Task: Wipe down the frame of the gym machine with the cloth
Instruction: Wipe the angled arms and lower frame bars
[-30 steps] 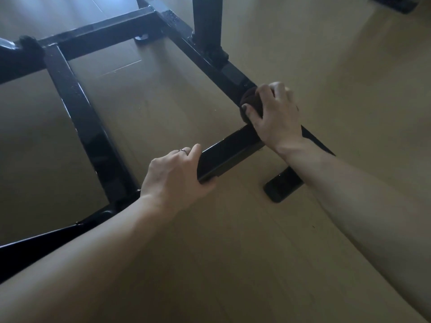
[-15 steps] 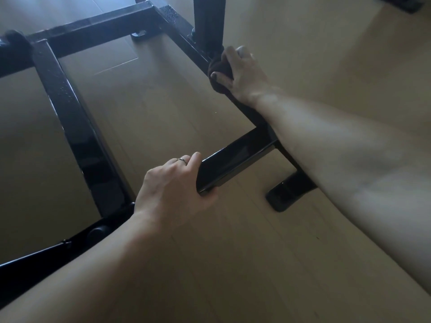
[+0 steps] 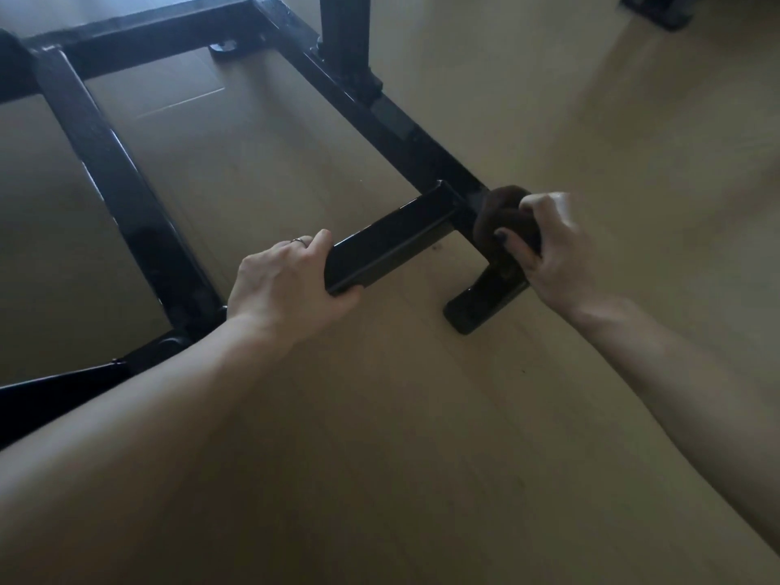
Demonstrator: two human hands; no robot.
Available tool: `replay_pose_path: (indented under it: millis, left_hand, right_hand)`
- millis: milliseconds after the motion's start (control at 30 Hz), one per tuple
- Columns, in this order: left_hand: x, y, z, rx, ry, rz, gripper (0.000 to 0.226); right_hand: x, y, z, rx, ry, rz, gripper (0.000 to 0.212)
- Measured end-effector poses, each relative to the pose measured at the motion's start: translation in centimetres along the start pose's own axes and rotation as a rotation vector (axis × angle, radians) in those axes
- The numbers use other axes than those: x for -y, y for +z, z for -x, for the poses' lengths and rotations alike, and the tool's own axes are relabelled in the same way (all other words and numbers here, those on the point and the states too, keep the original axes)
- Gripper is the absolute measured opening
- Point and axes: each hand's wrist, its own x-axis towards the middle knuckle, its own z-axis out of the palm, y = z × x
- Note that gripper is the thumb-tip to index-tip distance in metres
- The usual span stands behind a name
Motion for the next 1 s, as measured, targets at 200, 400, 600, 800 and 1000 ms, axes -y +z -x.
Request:
replay_pose_path:
  millis: [200,400,600,800,1000]
  left_hand:
    - [-0.1,0.4,-0.4,-0.011,0.009,-0.024,0.050]
    - [0.0,0.4,-0.5,-0.022,0.018,-0.011,0.049]
    - [0.1,0.4,-0.5,-0.023,0.029,-0.017,0.048]
    - [-0.1,0.0,0.0,0.057,0.019,-0.049,0.054]
    - [4.3,-4.6,5.9,0.075,-0.024,-0.091,0.084]
  right_hand:
    - [-0.4,1.5,-1.3,-0.040,-0.025,0.015,0.035]
    - [3.1,6.2,-11.1,0.012,-0.070,0.112,0.037]
    - [6.5,9.9,-16.9,0.053,-0.024,0.209,0.045]
    - [5.6,8.1,-12.3,0.048,-0.108,0.267,0.039]
    - [8.7,7.9,-5.7,0.011,-0.118,0.048,0.041]
